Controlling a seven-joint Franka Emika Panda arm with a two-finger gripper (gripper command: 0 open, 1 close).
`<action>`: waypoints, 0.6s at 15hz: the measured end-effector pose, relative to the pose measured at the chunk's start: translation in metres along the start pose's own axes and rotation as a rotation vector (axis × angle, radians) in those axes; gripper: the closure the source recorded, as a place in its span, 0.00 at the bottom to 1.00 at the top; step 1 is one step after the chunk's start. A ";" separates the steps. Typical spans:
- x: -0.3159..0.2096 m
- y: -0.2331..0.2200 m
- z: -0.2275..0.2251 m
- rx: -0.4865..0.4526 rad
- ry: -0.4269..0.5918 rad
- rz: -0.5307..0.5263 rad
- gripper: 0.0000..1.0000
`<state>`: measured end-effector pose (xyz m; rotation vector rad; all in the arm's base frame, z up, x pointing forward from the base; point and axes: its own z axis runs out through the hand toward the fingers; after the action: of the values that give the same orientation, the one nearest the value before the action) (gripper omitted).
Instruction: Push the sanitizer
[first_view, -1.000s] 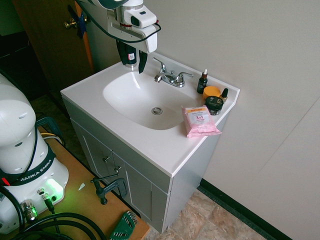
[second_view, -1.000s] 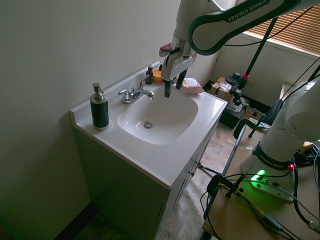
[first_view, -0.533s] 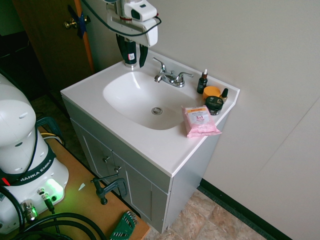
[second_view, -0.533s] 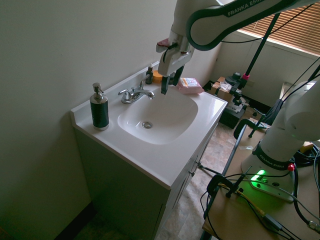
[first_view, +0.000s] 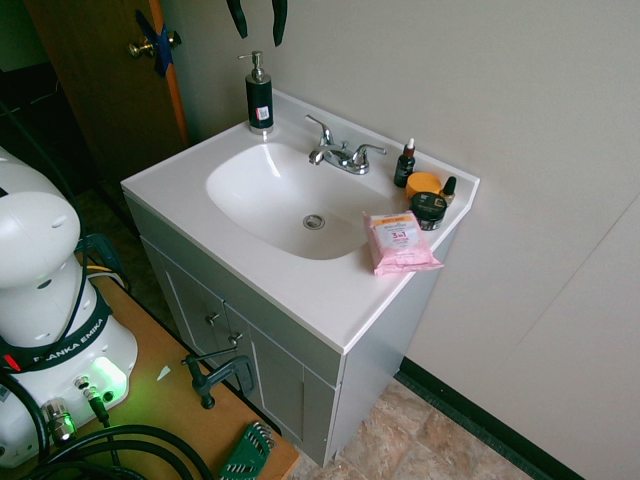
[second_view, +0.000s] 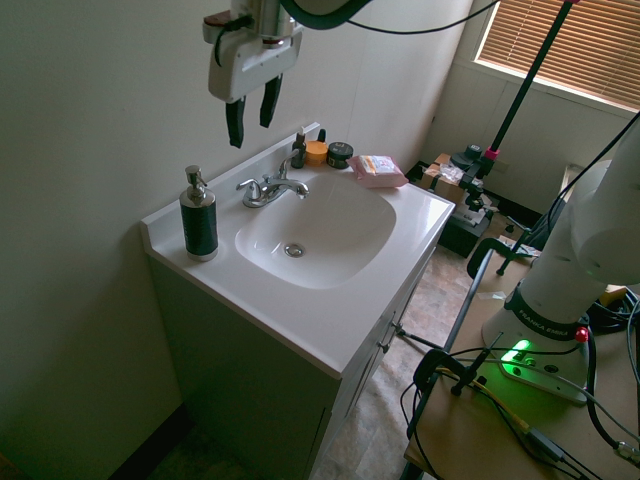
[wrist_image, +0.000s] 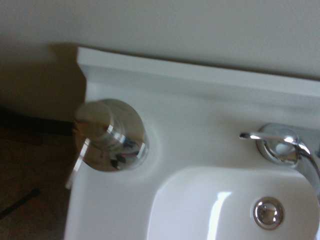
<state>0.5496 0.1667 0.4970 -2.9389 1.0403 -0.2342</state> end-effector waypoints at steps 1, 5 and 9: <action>-0.002 -0.013 -0.004 -0.005 0.007 -0.011 1.00; -0.001 -0.045 0.006 -0.023 0.002 -0.033 1.00; -0.004 -0.066 0.019 -0.029 -0.011 -0.045 1.00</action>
<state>0.5905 0.2199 0.4818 -2.9887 0.9854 -0.2050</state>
